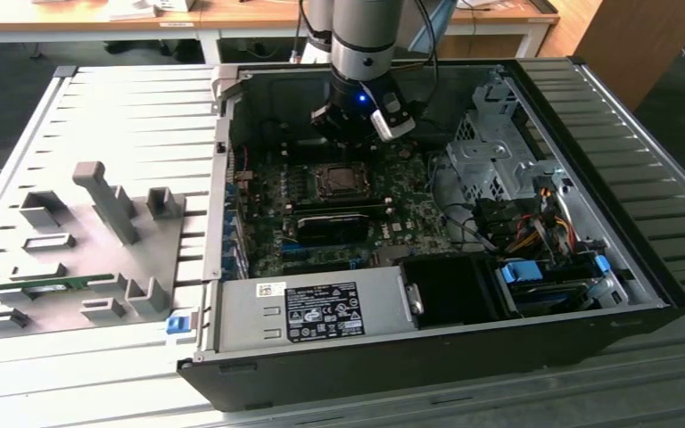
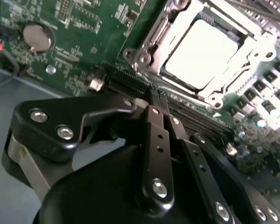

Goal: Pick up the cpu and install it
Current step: 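Install the first cpu locking lever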

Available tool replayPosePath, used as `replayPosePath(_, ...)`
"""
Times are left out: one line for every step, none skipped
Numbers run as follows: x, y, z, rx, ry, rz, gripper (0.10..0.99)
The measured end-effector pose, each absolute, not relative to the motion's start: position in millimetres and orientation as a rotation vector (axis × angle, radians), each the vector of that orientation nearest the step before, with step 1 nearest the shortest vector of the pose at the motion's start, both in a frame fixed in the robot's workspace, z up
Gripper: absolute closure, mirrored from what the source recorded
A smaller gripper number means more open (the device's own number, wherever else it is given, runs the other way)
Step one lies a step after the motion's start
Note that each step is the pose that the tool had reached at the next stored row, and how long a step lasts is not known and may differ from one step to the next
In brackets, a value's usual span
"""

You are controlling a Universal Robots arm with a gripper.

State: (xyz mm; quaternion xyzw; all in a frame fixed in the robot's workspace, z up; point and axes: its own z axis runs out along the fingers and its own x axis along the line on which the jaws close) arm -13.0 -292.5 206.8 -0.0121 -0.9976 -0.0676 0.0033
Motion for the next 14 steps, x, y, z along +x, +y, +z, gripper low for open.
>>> replayPosePath(-13.1,-292.6,208.0,-0.038,-3.128,-0.211,0.98)
replayPosePath(-13.0,-293.1,208.0,-0.038,-3.128,-0.212,0.98)
replayPosePath(-13.1,-294.0,208.0,-0.038,-3.128,-0.212,0.98)
replayPosePath(-13.1,-295.2,208.0,-0.038,-3.128,-0.212,0.98)
replayPosePath(-13.1,-296.1,208.0,-0.038,-3.128,-0.212,0.98)
replayPosePath(-13.1,-296.7,208.0,-0.038,-3.128,-0.212,0.98)
replayPosePath(-13.1,-297.0,208.0,-0.038,-3.128,-0.212,0.98)
replayPosePath(-13.1,-297.5,208.0,-0.038,-3.128,-0.212,0.98)
replayPosePath(-13.1,-298.1,208.0,-0.038,-3.128,-0.212,0.98)
replayPosePath(-13.1,-299.0,208.0,-0.038,-3.128,-0.212,0.98)
replayPosePath(-13.1,-299.9,208.0,-0.038,-3.128,-0.212,0.98)
replayPosePath(-13.1,-300.9,208.0,-0.038,-3.128,-0.211,0.98)
replayPosePath(-13.1,-301.9,208.0,-0.038,-3.128,-0.212,0.98)
replayPosePath(-13.1,-302.8,208.0,-0.038,-3.128,-0.212,0.98)
